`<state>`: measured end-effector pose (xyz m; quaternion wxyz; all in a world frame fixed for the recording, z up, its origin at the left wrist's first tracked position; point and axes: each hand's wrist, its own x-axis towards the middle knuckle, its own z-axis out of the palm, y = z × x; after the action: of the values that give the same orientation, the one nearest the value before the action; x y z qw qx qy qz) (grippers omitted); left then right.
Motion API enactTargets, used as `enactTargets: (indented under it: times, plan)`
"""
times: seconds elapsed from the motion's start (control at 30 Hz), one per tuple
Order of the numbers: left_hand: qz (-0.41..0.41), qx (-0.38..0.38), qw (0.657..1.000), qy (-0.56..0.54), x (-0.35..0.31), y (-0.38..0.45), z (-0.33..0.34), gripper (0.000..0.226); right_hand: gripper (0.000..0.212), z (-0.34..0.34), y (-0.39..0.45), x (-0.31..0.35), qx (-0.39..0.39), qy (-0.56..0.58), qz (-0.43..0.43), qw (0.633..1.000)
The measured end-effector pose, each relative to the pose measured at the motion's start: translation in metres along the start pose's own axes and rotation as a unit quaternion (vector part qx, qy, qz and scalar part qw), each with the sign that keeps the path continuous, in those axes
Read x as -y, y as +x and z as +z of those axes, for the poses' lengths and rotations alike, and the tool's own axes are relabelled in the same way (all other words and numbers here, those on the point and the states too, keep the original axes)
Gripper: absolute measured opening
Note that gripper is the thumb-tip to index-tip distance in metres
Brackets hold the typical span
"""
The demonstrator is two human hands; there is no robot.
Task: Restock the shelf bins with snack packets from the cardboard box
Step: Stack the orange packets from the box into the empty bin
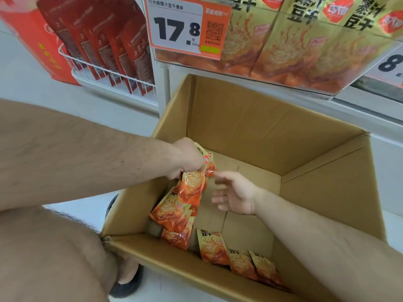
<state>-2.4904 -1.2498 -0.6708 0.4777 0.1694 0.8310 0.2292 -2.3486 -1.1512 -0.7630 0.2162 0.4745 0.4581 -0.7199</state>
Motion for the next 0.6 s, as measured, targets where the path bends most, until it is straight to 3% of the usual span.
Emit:
enactTargets:
  times: [0.03, 0.1, 0.2, 0.3, 0.43, 0.53, 0.6]
  plan:
    - [0.001, 0.005, 1.000, 0.000, 0.001, 0.002, -0.002, 0.028, 0.042, -0.007, 0.013, -0.013, -0.064, -0.093, 0.051, 0.992]
    - [-0.002, 0.015, 1.000, 0.002, 0.004, 0.006, -0.006, 0.026, 0.040, -0.011, 0.037, -0.044, -0.114, -0.289, 0.151, 0.939]
    - [0.002, 0.022, 1.000, 0.006, 0.011, 0.013, -0.007, 0.021, 0.065, 0.000, 0.054, -0.073, -0.055, -0.365, 0.252, 0.894]
    - [0.013, 0.024, 1.000, -0.006, 0.015, 0.018, -0.007, 0.020, 0.075, 0.010, 0.065, -0.089, -0.028, -0.358, 0.268, 0.894]
    - [0.024, 0.023, 0.999, -0.020, 0.013, 0.021, -0.008, 0.029, 0.070, 0.005, 0.064, -0.085, -0.025, -0.291, 0.246, 0.924]
    - [0.043, 0.020, 0.999, -0.021, 0.000, 0.019, -0.014, 0.025, 0.036, -0.021, 0.044, -0.060, -0.092, -0.210, 0.169, 0.958]
    - [0.053, 0.015, 0.998, -0.023, -0.011, 0.017, -0.023, 0.028, 0.012, -0.041, 0.019, -0.035, -0.086, -0.118, 0.100, 0.984]
